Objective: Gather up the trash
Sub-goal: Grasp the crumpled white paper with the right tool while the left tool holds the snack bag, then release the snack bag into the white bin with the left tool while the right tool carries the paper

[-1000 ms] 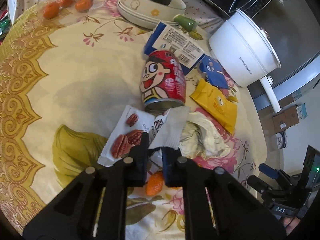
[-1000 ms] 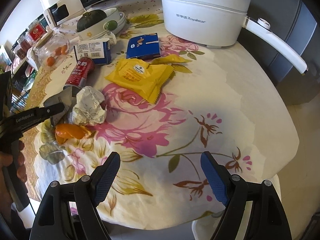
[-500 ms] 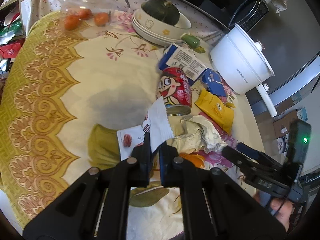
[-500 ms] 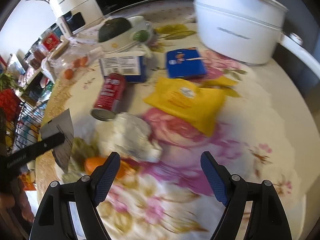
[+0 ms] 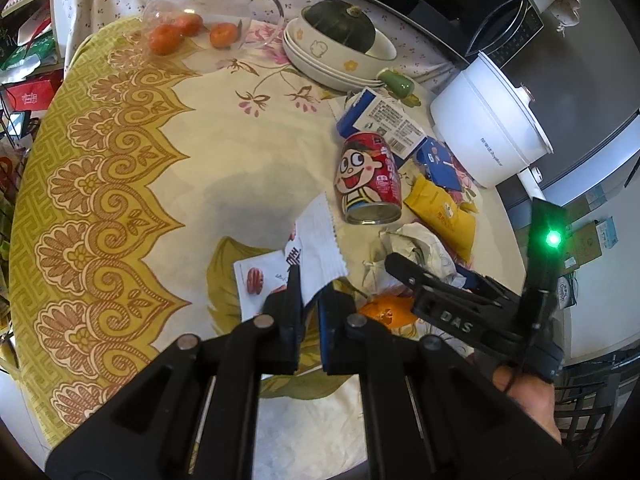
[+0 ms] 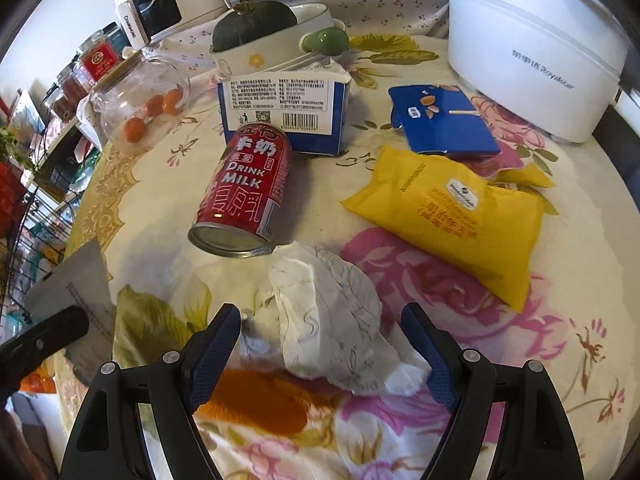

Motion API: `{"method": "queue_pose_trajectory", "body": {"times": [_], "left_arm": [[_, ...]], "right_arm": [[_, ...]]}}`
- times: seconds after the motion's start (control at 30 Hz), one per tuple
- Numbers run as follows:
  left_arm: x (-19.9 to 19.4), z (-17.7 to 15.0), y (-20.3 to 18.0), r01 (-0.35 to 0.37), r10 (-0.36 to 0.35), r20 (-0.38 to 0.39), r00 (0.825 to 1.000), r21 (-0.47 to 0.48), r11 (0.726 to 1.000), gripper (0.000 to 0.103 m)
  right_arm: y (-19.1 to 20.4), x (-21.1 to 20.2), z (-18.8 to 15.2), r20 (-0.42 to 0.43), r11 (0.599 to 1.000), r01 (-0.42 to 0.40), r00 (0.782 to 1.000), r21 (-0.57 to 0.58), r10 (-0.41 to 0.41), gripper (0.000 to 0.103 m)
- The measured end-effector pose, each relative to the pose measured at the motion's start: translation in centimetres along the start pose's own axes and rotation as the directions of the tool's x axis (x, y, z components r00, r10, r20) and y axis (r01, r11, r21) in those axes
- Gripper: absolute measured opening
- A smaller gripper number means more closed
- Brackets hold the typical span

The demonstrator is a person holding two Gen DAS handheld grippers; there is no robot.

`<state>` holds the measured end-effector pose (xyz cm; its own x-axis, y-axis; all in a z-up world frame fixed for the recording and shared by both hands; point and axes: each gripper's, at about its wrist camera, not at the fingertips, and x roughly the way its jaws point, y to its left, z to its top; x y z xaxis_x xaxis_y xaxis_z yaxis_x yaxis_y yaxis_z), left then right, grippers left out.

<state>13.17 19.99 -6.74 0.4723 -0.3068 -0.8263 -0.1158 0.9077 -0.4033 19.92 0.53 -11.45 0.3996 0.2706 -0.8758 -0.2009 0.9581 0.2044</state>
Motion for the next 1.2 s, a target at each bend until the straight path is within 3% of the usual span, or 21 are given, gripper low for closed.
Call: {"method": "queue_pose_trajectory", "body": {"times": [0.07, 0.1, 0.17, 0.2, 0.77, 1.2], "left_arm": [[0.0, -0.1, -0.1, 0.002, -0.002, -0.001, 1.000, 0.000, 1.000, 0.008], [0.1, -0.1, -0.3, 0.004, -0.004, -0.004, 1.000, 0.002, 1.000, 0.008], [0.2, -0.2, -0.7, 0.006, -0.006, -0.005, 1.000, 0.009, 1.000, 0.008], [0.2, -0.2, -0.9, 0.008, -0.008, -0.005, 1.000, 0.012, 1.000, 0.008], [0.1, -1.0, -7.4, 0.073, -0.072, -0.012, 0.997, 0.143, 0.987, 0.008], [0.8, -3.6, -14.5, 0.150, -0.140, -0.056, 0.989, 0.283, 0.947, 0.008]], "right_arm": [[0.3, 0.0, 0.1, 0.018, 1.000, 0.009, 1.000, -0.023, -0.009, 0.078], [0.4, -0.1, 0.1, 0.031, 0.999, 0.006, 1.000, -0.039, -0.005, 0.063], [0.3, -0.3, 0.0, 0.028, 0.998, -0.017, 0.999, -0.052, 0.018, 0.047], [0.2, -0.5, 0.0, 0.025, 0.999, -0.025, 0.999, -0.048, 0.027, 0.044], [-5.1, -7.2, -2.2, 0.023, 0.999, -0.007, 1.000, -0.040, 0.008, 0.042], [-11.6, -13.2, -5.9, 0.036, 0.999, 0.051, 0.998, -0.002, -0.051, 0.042]]}}
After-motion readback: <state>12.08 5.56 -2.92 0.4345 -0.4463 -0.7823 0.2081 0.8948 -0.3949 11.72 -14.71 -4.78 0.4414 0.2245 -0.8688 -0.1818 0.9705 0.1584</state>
